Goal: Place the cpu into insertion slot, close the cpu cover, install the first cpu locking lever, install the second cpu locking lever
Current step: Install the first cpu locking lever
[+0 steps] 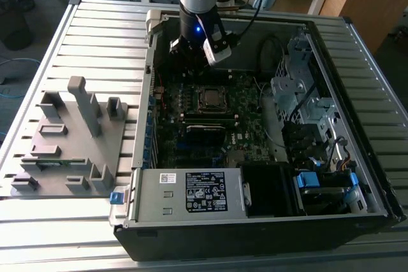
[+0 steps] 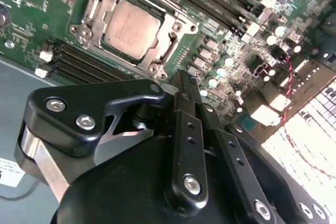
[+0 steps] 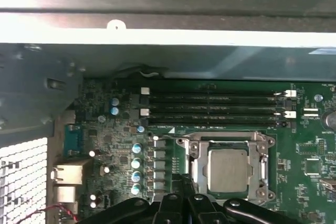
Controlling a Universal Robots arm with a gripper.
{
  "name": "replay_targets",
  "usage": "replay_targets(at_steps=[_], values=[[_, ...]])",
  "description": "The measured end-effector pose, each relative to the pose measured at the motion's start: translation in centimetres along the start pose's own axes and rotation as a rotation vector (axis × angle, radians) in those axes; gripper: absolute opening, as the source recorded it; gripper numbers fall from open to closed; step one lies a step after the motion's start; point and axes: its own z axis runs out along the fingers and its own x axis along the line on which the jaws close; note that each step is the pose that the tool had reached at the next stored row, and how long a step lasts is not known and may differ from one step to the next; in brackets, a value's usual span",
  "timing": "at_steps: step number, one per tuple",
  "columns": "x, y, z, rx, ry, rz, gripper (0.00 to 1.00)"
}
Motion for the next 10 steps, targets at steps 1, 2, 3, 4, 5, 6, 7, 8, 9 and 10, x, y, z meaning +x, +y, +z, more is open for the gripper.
replay_targets(at_steps=[1, 2, 3, 4, 5, 6, 7, 8, 9, 10], values=[[0.14, 0.00, 0.00, -0.0050, 0.0000, 0.000, 0.10], [0.25, 0.00, -0.01, -0.0117, 0.0000, 0.000, 0.10], [0.33, 0.00, -0.01, -0.0204, 0.0001, 0.000, 0.10], [0.41, 0.00, -0.01, -0.0285, 0.0003, 0.001, 0.10], [0.48, 0.00, -0.01, -0.0348, 0.0002, 0.001, 0.10], [0.55, 0.00, -0.01, -0.0402, 0.0003, 0.001, 0.10], [0.62, 0.00, -0.01, -0.0445, 0.0002, 0.001, 0.10], [0.69, 0.00, -0.01, -0.0481, 0.0002, 0.001, 0.10], [0.76, 0.00, -0.02, -0.0511, 0.0003, 0.001, 0.10], [0.83, 0.00, -0.02, -0.0536, 0.0003, 0.001, 0.10]])
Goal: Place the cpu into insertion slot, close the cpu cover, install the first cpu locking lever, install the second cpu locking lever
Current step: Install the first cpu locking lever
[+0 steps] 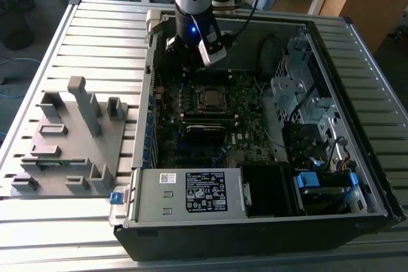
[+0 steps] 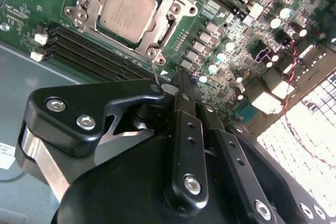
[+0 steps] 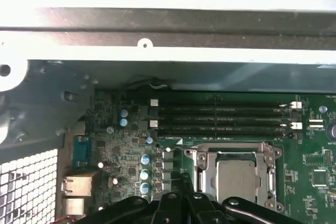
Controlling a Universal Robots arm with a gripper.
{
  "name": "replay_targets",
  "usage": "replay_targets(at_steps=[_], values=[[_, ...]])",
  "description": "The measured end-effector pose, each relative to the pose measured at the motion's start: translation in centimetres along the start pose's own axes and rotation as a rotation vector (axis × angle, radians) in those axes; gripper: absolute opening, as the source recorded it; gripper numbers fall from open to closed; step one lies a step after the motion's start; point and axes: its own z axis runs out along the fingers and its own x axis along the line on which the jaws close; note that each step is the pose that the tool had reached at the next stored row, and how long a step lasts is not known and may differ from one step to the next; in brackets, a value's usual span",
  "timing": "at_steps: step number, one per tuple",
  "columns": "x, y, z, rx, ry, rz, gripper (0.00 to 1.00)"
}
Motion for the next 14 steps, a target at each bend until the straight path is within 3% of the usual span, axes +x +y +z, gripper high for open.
replay_targets(at_steps=[10, 11, 14], values=[[0.65, 0.00, -0.01, -0.0236, 0.0002, 0.001, 0.10], [0.73, 0.00, -0.01, -0.0282, 0.0001, 0.001, 0.10], [0.87, -0.01, -0.02, -0.0552, 0.0003, 0.001, 0.10]])
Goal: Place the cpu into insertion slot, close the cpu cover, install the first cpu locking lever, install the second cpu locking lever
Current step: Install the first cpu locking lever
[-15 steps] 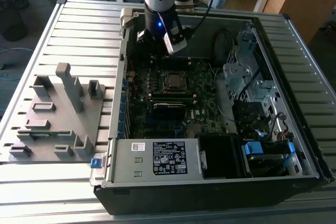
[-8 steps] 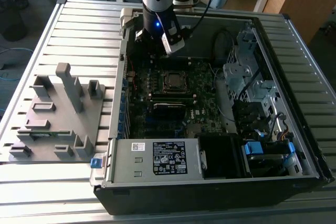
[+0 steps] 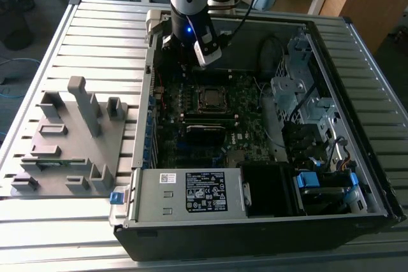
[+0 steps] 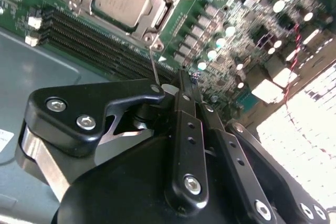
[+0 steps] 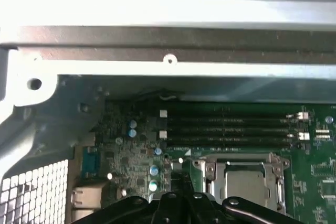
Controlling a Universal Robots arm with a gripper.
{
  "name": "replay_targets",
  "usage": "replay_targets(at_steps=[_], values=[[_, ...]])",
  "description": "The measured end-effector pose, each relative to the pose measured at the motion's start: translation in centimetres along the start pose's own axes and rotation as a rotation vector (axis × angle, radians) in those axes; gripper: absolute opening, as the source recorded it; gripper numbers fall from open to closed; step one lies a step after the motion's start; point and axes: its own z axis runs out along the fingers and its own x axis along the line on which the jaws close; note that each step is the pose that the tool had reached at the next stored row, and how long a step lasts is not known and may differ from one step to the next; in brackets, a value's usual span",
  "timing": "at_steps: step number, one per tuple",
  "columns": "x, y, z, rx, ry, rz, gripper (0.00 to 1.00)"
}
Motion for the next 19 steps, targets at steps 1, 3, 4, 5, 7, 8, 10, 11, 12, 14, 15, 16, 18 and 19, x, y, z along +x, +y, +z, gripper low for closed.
replay_targets(at_steps=[1, 3, 4, 5, 7, 8, 10, 11, 12, 14, 15, 16, 18, 19], values=[[0.04, 0.00, 0.00, -0.0054, 0.0000, 0.000, 0.10], [0.11, 0.00, 0.00, -0.0131, 0.0001, 0.000, 0.10], [0.17, 0.00, 0.00, -0.0162, 0.0001, 0.000, 0.10], [0.21, 0.00, 0.00, -0.0204, 0.0001, 0.000, 0.10], [0.33, 0.00, 0.00, -0.0286, 0.0002, 0.001, 0.10], [0.39, 0.00, 0.00, -0.0327, 0.0001, 0.001, 0.10], [0.52, 0.00, -0.01, -0.0408, 0.0002, 0.001, 0.10], [0.58, 0.00, -0.01, -0.0445, 0.0003, 0.001, 0.10], [0.65, 0.00, -0.01, -0.0479, 0.0002, 0.001, 0.10], [0.78, 0.00, -0.01, -0.0534, 0.0003, 0.001, 0.10], [0.85, 0.00, -0.01, -0.0558, 0.0004, 0.001, 0.10], [0.92, -0.01, -0.01, -0.0589, 0.0004, 0.001, 0.10], [1.01, -0.01, -0.02, -0.0672, 0.0005, 0.001, 0.10], [1.02, -0.01, -0.02, -0.0754, 0.0005, 0.001, 0.10]])
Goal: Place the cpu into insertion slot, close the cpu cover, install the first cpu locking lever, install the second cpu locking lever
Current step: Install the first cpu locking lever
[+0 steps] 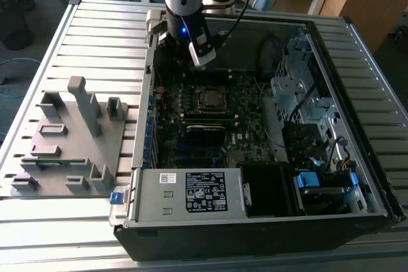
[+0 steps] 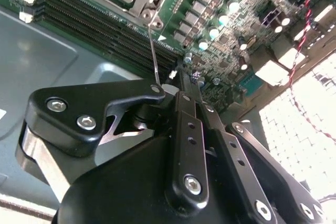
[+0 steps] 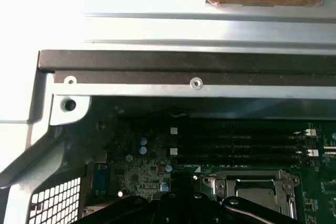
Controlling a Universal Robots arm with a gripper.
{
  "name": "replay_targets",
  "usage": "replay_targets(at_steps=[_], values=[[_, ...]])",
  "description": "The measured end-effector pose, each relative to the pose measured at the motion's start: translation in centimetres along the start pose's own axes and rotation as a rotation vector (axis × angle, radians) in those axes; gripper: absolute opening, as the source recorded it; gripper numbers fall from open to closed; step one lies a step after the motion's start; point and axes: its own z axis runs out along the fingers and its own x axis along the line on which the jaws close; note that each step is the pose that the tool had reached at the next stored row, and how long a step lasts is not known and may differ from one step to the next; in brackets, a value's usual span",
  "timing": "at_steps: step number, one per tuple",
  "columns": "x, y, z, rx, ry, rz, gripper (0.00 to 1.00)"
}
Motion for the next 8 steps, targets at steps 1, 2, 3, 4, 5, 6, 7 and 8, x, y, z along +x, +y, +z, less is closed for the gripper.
replay_targets(at_steps=[1, 2, 3, 4, 5, 6, 7, 8], values=[[0.00, 0.00, 0.00, -0.0091, 0.0000, 0.000, 0.10], [0.00, -0.01, 0.00, -0.0168, 0.0000, 0.001, 0.10], [0.00, -0.01, 0.00, -0.0236, 0.0001, 0.001, 0.10], [0.01, -0.01, 0.00, -0.0269, 0.0001, 0.001, 0.10], [0.01, -0.01, 0.00, -0.0275, 0.0001, 0.001, 0.10], [0.01, 0.00, 0.00, -0.0277, 0.0001, 0.001, 0.10], [0.01, -0.01, 0.00, -0.0277, 0.0001, 0.001, 0.10], [0.00, -0.01, 0.00, -0.0277, 0.0001, 0.001, 0.10]])
